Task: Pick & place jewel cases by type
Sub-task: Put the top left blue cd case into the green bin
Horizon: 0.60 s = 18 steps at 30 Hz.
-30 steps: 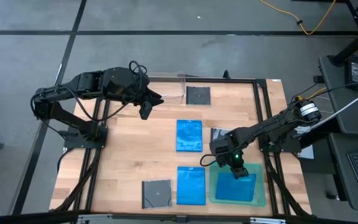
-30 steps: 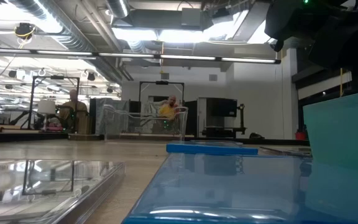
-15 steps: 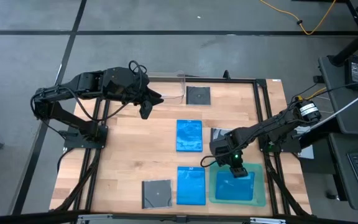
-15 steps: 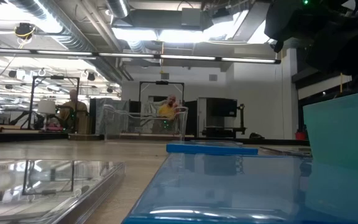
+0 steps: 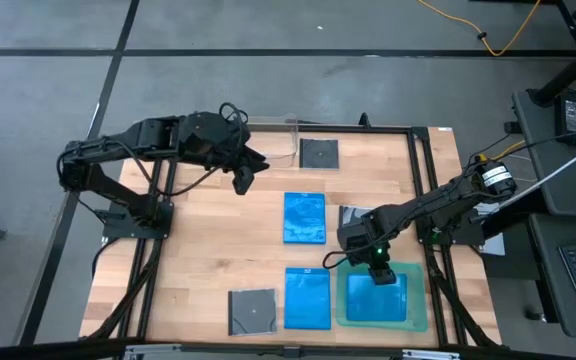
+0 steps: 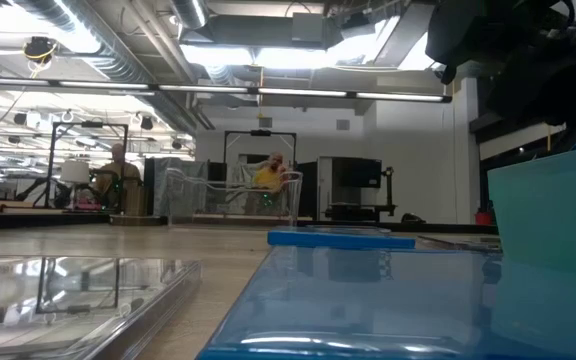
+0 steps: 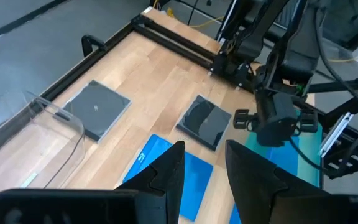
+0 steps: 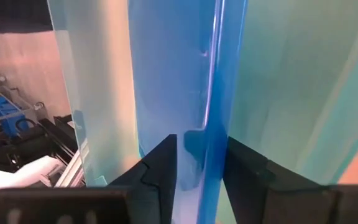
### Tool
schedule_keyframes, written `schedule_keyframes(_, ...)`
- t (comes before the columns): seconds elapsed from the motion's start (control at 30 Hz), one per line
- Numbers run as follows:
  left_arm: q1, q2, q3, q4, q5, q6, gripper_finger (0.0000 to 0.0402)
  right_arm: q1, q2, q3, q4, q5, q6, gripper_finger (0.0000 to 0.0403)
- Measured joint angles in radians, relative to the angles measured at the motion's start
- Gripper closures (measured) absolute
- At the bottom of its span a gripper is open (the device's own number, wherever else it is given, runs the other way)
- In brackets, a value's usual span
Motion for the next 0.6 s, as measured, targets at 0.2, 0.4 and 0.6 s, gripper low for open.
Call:
schedule_keyframes(0.2,0.0,0.006,0.0,0.008,-0.004,0.006,0.0293,0.0,0.0,0.0,-0.014,0.025,0.013,0.026)
schedule_keyframes(0.4,0.0,0.003,0.0,0.008,-0.007,0.006,0.0293,0.0,0.0,0.0,-0.024,0.036,0.036,0.0261)
schedule_keyframes(0.6,0.0,0.003,0.0,0.008,-0.007,0.006,0.0293,0.0,0.0,0.005,-0.049,0.052,0.039,0.026)
